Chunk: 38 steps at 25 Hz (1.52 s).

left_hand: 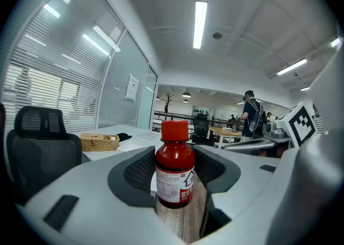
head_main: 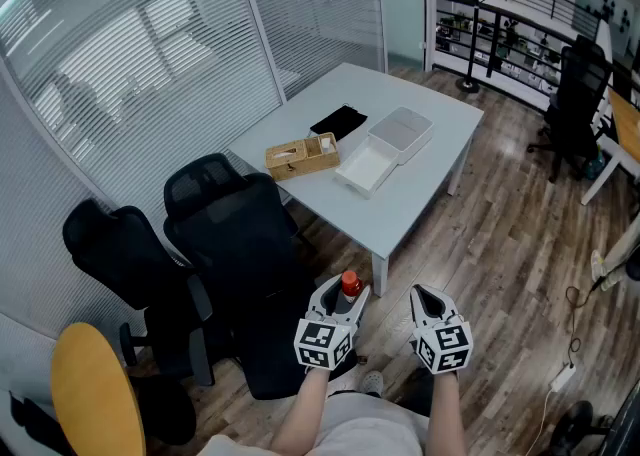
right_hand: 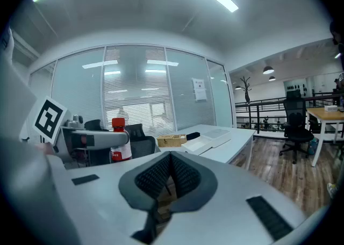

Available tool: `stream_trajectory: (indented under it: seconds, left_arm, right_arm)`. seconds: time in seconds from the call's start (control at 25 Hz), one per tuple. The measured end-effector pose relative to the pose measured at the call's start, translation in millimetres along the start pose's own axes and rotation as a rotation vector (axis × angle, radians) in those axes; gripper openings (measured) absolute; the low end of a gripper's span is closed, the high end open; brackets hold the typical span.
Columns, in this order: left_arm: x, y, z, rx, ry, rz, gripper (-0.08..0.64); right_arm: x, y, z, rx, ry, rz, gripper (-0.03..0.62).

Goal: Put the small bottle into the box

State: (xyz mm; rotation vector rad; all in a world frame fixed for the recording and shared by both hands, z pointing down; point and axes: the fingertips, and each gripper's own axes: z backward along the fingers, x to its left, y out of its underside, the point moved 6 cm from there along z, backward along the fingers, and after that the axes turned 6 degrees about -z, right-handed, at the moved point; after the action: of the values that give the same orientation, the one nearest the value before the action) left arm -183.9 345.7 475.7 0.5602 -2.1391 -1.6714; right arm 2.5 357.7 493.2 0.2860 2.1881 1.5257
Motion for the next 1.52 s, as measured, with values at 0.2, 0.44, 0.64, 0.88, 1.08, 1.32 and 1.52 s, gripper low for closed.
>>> stream_trajectory:
  seconds: [0.2,0.44,0.64,0.88,1.08,1.32,1.52]
  left_arm:
    - [-6,0,-14,0.006,0.013,-0.015,0.236]
    - [-7,-3,-33,0.013,-0.010,-0.010,0.236]
    - [-6,0,-51,0.033,-0.045,0.002,0.236]
    - [0,-12,-86,0.031,-0.137,0.007,0.236]
    - [-6,-24,-120,0.028,-0.236,0.036,0.236]
    - [-26,-42,-153,0.029,-0.319,0.048,0.236]
    - [-49,-50,-167,0.047,-0.345,0.051,0.236]
  right_arm:
    - [-13,-3,-5,-0.010,0.008,-0.006,0.006]
    - [-35,-14,-9,-0.047,-0.018,-0.008,0.006]
    - [-60,-15,-17,-0.050,-0.053,-0.018,0.006]
    - [-102,-27,-39,-0.025,-0.127,0.030,0.006]
    - [-152,-41,-60,0.007,-0.190,0.001,0.006]
    - [-208,-63,-76,0.039,-0.252,-0.016,0.006]
    - [-243,-70,-74,0.049,-0.266,-0.042,0.006]
